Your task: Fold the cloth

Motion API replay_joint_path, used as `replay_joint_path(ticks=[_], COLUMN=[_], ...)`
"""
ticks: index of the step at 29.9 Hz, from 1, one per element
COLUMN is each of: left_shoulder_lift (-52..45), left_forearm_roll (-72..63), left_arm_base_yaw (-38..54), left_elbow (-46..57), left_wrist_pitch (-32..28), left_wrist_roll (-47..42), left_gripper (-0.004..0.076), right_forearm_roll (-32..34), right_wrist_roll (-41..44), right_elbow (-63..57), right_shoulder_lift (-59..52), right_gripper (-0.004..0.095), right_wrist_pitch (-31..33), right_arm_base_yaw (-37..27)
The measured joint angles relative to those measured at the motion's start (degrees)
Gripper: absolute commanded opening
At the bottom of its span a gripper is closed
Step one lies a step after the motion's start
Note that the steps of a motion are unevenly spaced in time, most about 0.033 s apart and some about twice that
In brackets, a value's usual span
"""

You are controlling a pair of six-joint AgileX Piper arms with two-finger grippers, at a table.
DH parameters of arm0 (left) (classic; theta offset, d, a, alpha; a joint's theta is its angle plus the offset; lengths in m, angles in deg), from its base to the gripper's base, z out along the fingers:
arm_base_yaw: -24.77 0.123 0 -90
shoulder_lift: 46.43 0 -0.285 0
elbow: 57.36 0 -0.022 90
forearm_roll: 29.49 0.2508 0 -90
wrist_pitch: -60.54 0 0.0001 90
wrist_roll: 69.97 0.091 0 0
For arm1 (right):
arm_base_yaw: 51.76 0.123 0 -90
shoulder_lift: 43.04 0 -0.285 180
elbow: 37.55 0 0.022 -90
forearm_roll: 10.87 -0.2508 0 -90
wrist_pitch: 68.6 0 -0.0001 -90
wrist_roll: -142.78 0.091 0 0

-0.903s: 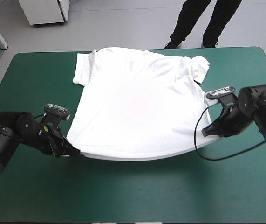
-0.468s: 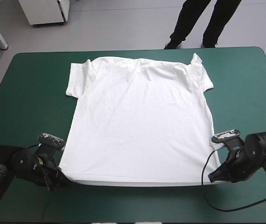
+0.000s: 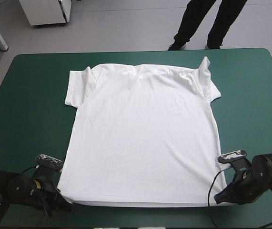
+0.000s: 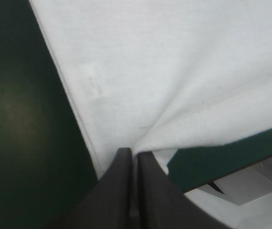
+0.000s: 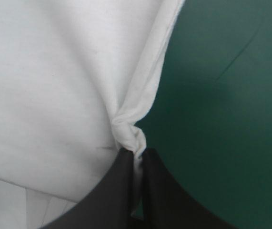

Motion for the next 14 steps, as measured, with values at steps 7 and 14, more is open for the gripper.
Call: replay_joint_path(ticks=[7,14], left_shoulder_lift=[-1.47,-1.47], left_forearm_roll=[-0.20,-0.20], left_arm_base_yaw=[0.00,0.00], left_elbow=[1.48,1.48], left_wrist_pitch=[-0.06,-0.06], left_wrist_roll=[-0.86,-1.01], left_gripper=[-0.0020,0.0199], right_forearm_roll=[-0.41,-3.40], right_wrist_roll=[1.48,1.31], right_elbow=[-0.04,-0.04], right_shoulder_lift=[0.00,0.00], right_gripper=[-0.0010,0.0220], right_wrist_pitch=[0.00,0.00], right_arm_base_yaw=[0.00,0.00])
